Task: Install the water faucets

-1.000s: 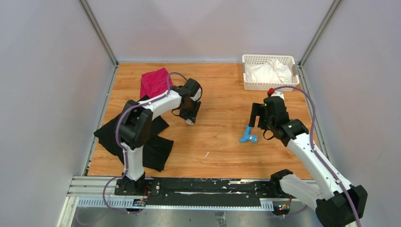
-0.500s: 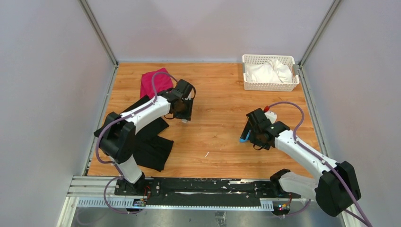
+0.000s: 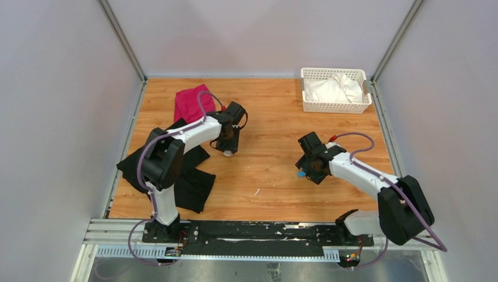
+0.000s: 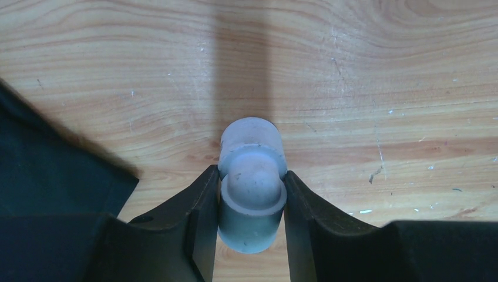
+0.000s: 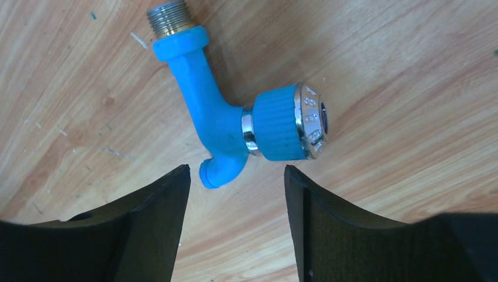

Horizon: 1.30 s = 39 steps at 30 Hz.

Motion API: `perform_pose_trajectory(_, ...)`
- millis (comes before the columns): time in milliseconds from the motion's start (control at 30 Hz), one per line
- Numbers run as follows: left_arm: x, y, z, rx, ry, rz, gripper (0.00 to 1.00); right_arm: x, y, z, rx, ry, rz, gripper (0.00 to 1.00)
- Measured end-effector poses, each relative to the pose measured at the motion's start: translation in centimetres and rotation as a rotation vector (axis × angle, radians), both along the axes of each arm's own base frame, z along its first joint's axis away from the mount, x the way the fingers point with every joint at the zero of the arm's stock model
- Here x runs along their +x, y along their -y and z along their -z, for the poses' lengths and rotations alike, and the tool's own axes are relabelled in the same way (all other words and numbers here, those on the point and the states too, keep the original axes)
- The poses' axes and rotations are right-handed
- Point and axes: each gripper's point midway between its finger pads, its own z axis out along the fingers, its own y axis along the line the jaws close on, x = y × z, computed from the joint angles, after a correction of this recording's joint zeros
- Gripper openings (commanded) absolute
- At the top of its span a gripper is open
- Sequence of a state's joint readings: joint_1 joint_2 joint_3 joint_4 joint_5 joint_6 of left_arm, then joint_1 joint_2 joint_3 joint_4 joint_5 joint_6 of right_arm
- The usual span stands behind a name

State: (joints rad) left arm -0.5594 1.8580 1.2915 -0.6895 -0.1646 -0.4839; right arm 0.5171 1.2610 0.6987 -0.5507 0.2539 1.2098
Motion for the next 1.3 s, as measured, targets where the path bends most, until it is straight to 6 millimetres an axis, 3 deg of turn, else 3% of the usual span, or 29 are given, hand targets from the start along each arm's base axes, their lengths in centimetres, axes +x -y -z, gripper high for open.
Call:
perform_pose_trajectory(200, 0.4, 1.0, 0.0, -0.035, -0.01, -0.006, 0.24, 0.5, -0.3, 1.5, -0.005, -0.057, 0.084, 0.56)
perform_pose_trajectory(300, 0.5, 1.7, 0.0, -0.054, -0.015, -0.003, 0.45, 0.3, -0.2, 2.1, -0.019, -0.075, 0.106, 0.39)
perform_pose_trajectory(400, 0.3, 2.4, 0.0, -0.064, -0.017, 0.003, 0.84, 0.5, 0.0, 2.1, -0.033, -0.074, 0.109, 0.27)
perform_pose_trajectory(433, 0.3, 2.6, 0.0, -0.067, -0.018, 0.007, 0.9, 0.5, 0.0, 2.1, -0.04, -0.073, 0.101, 0.13)
perform_pose_trajectory(533, 0.0, 2.9, 0.0, -0.071, -0.022, 0.005, 0.96, 1.5, -0.1, 1.6, -0.078, -0.061, 0.024, 0.0)
perform_pose_trajectory(667, 0.2, 2.6, -0.8, -0.054, -0.005, 0.003, 1.0, 3.8, -1.1, 0.9, -0.133, -0.027, -0.162, 0.0)
perform_pose_trajectory(767, 0.8, 2.1, -3.3, -0.041, 0.05, 0.005, 1.0, 4.2, -1.5, 0.8, -0.15, 0.0, -0.302, 0.0)
perform_pose_trajectory(933, 2.2, 2.2, -11.9, -0.115, 0.243, 0.029, 1.0, 2.0, -2.5, 0.4, -0.094, 0.068, -0.562, 0.0)
perform_pose_trajectory(1067, 1.5, 3.4, -17.9, -0.272, 0.382, 0.109, 1.0, 0.8, -4.1, -2.2, -0.02, 0.193, -0.765, 0.0)
perform_pose_trajectory(1167, -0.5, 4.8, -19.4, -0.415, 0.422, 0.194, 1.0, 0.6, -5.5, -5.1, 0.025, 0.33, -0.889, 0.0)
perform_pose_trajectory(1300, -3.4, 7.8, -19.1, -0.594, 0.351, 0.35, 1.0, -0.3, -7.7, -8.9, 0.107, 0.5, -1.052, 0.0)
